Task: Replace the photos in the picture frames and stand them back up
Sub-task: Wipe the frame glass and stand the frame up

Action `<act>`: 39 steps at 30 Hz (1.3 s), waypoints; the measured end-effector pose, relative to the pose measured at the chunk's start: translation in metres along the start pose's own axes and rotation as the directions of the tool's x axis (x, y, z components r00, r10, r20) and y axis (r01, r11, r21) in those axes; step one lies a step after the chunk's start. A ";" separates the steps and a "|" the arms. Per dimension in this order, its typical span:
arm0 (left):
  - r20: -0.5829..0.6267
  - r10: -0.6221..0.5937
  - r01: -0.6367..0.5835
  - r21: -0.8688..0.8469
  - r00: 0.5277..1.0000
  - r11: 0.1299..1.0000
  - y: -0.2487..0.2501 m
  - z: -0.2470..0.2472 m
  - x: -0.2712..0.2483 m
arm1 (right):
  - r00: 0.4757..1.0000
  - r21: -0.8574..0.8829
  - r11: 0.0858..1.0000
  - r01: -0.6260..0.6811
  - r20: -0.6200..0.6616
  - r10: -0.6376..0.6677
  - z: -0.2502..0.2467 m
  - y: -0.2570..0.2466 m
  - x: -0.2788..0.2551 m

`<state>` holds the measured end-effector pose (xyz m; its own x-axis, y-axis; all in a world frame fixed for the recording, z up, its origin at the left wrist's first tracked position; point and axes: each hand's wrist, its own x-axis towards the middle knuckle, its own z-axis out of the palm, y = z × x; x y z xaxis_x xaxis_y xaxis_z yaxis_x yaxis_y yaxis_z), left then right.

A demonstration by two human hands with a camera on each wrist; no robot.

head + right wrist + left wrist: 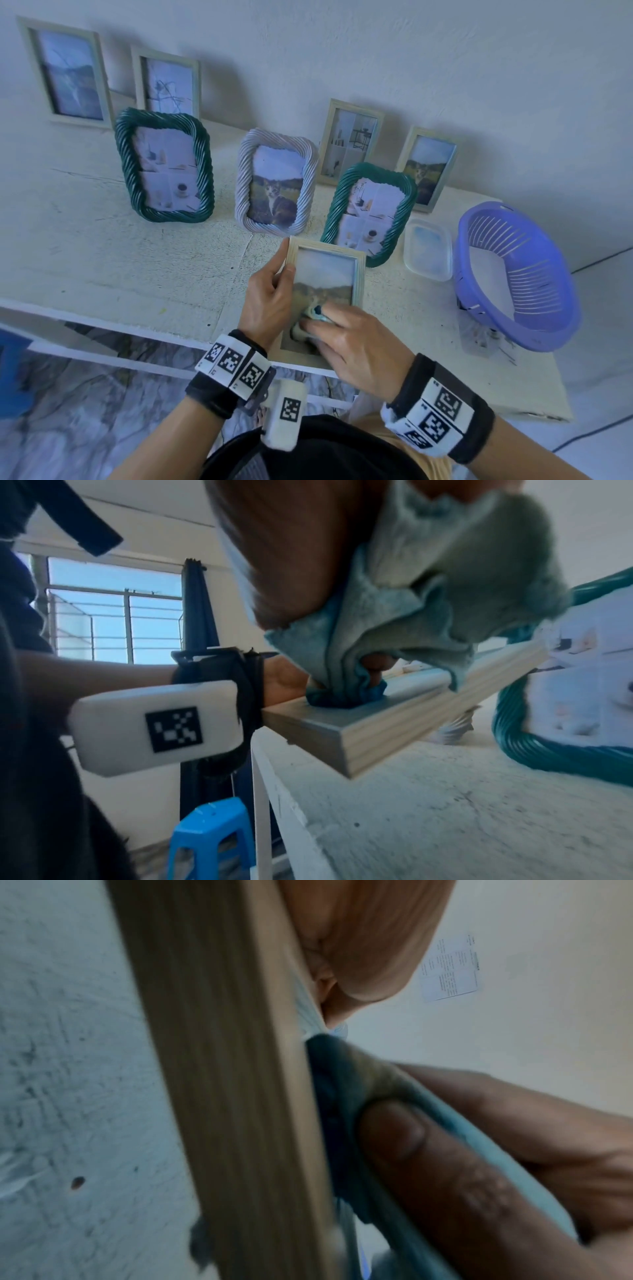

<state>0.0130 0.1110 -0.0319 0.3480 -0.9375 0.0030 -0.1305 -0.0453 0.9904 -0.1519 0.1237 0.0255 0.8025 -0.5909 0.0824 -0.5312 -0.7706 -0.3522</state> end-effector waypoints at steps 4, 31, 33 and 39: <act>0.004 -0.004 0.004 -0.004 1.000 1.000 0.002 0.004 0.000 | 0.998 -0.090 0.994 -0.066 0.002 0.067 -0.008 0.012 0.001; 0.033 -0.122 0.123 -0.037 0.992 0.992 -0.014 -0.005 0.007 | 0.987 0.044 0.998 -0.053 0.155 0.046 -0.006 0.007 -0.010; 0.044 -0.097 0.098 -0.032 0.994 0.995 -0.012 -0.007 0.003 | 0.986 0.019 0.998 -0.052 0.159 0.048 -0.010 0.013 -0.008; 0.113 -0.084 0.094 -0.091 0.990 0.991 -0.015 -0.002 -0.006 | 0.987 -0.204 0.967 -0.152 -0.084 0.137 -0.031 0.041 0.024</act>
<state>0.0144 0.1181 -0.0465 0.2504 -0.9634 -0.0955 -0.0121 -0.1017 0.9947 -0.1631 0.0708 0.0417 0.6964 -0.7090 0.1111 -0.6910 -0.7042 -0.1631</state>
